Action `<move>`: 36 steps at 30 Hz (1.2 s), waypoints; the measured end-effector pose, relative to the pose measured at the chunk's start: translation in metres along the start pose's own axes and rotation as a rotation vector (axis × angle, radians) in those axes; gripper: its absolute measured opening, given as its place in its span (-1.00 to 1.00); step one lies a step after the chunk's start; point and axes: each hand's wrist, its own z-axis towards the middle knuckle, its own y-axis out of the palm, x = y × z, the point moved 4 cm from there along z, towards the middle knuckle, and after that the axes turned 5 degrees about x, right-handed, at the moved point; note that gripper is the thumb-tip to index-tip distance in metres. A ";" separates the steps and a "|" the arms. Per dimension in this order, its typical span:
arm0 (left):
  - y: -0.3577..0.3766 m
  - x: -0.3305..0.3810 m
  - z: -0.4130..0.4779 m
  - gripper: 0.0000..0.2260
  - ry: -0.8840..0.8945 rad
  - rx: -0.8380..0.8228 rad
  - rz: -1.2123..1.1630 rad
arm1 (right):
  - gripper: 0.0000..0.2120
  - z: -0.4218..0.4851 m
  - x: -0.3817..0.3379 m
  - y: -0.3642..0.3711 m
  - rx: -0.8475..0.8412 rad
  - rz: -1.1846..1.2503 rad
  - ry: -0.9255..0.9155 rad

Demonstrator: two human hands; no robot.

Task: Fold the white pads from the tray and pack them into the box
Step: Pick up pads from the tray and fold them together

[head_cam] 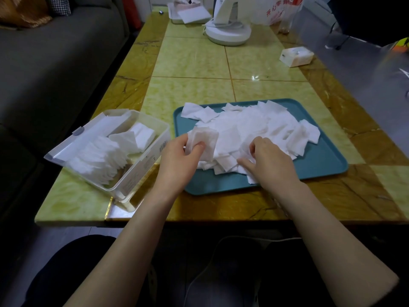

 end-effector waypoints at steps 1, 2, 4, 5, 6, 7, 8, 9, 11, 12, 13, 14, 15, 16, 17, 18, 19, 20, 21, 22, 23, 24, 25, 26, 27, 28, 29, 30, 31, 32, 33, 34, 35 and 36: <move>0.000 0.000 0.000 -0.93 -0.001 -0.001 -0.007 | -0.73 0.001 0.000 0.001 0.005 0.002 -0.001; 0.000 0.001 -0.001 -0.93 -0.004 0.000 -0.012 | -0.77 0.002 0.001 0.001 0.012 0.011 -0.001; -0.001 0.001 -0.001 -0.93 -0.006 0.007 -0.012 | -0.84 0.004 0.002 -0.001 0.042 0.029 0.004; -0.001 0.000 -0.001 -0.93 -0.005 0.011 -0.009 | -0.86 0.005 0.002 -0.003 0.064 0.038 0.008; -0.002 0.000 -0.001 -0.92 -0.006 0.016 -0.007 | -0.86 0.005 0.002 -0.006 0.087 0.049 0.018; -0.002 -0.001 -0.001 -0.91 -0.009 0.022 -0.010 | -0.85 0.005 0.003 -0.008 0.108 0.061 0.028; -0.002 -0.001 0.000 -0.90 -0.014 0.027 -0.017 | -0.85 0.006 0.002 -0.010 0.119 0.078 0.033; -0.002 -0.002 0.000 -0.91 -0.016 0.028 -0.020 | -0.85 0.006 0.002 -0.010 0.114 0.095 0.033; -0.002 -0.002 0.000 -0.93 -0.014 0.026 -0.011 | -0.78 0.004 -0.001 -0.008 0.051 0.121 0.037; -0.002 -0.002 0.000 -0.93 -0.012 0.025 -0.007 | -0.72 0.002 -0.002 -0.005 0.011 0.117 0.042; -0.002 -0.002 0.000 -0.93 -0.011 0.025 -0.006 | -0.66 0.001 -0.003 -0.004 -0.017 0.103 0.042; -0.002 -0.002 0.000 -0.94 -0.012 0.026 -0.007 | -0.65 0.001 -0.003 -0.003 -0.024 0.090 0.036; -0.002 -0.002 0.000 -0.94 -0.014 0.027 -0.007 | -0.67 0.001 -0.004 -0.003 -0.011 0.086 0.027; -0.002 -0.002 0.000 -0.94 -0.016 0.028 -0.005 | -0.72 0.002 -0.004 -0.004 0.010 0.092 0.019; -0.001 -0.003 0.001 -0.94 -0.018 0.028 0.000 | -0.78 0.003 -0.004 -0.005 0.035 0.101 0.014; -0.002 -0.002 0.000 -0.93 -0.021 0.027 0.004 | -0.83 0.004 -0.003 -0.006 0.058 0.108 0.011; -0.001 -0.002 0.000 -0.93 -0.026 0.025 0.006 | -0.85 0.004 -0.003 -0.007 0.076 0.112 0.010; -0.001 -0.002 0.000 -0.93 -0.031 0.024 0.008 | -0.85 0.004 -0.003 -0.008 0.091 0.117 0.009; -0.001 -0.002 0.000 -0.89 -0.032 0.026 0.010 | -0.85 0.004 -0.004 -0.009 0.107 0.126 0.010; -0.001 -0.002 -0.001 -0.84 -0.032 0.028 0.011 | -0.85 0.004 -0.004 -0.011 0.129 0.141 0.011; -0.001 -0.003 -0.001 -0.81 -0.032 0.029 0.015 | -0.86 0.004 -0.005 -0.014 0.156 0.162 0.008; 0.000 -0.003 -0.001 -0.79 -0.031 0.028 0.024 | -0.86 0.004 -0.006 -0.016 0.184 0.190 0.000; 0.000 -0.003 0.000 -0.78 -0.032 0.029 0.033 | -0.87 0.004 -0.007 -0.018 0.207 0.223 -0.005; 0.001 -0.004 0.000 -0.77 -0.034 0.027 0.039 | -0.88 0.004 -0.009 -0.019 0.219 0.271 -0.002; 0.001 -0.005 0.000 -0.77 -0.034 0.029 0.042 | -0.89 0.003 -0.010 -0.020 0.221 0.346 0.011; 0.002 -0.006 0.001 -0.76 -0.031 0.033 0.040 | -0.90 0.003 -0.013 -0.021 0.208 0.445 0.033; 0.002 -0.007 0.002 -0.74 -0.026 0.040 0.038 | -0.90 0.003 -0.016 -0.021 0.171 0.559 0.060; 0.003 -0.007 0.002 -0.72 -0.019 0.044 0.039 | -0.89 0.002 -0.021 -0.019 0.113 0.670 0.084; 0.005 -0.007 0.002 -0.70 -0.009 0.044 0.050 | -0.89 0.002 -0.026 -0.016 0.047 0.760 0.102; 0.007 -0.007 0.000 -0.71 -0.001 0.035 0.064 | -0.89 0.001 -0.031 -0.012 -0.017 0.826 0.114; 0.010 -0.006 -0.001 -0.73 0.006 0.022 0.077 | -0.90 0.000 -0.035 -0.008 -0.072 0.879 0.127; 0.013 -0.005 -0.003 -0.75 0.008 0.004 0.086 | -0.91 -0.001 -0.039 -0.005 -0.115 0.934 0.143; 0.015 -0.005 -0.004 -0.76 0.010 -0.013 0.086 | -0.92 -0.001 -0.042 -0.003 -0.142 0.992 0.161; 0.017 -0.005 -0.005 -0.75 0.007 -0.029 0.069 | -0.90 -0.001 -0.044 -0.002 -0.152 1.041 0.173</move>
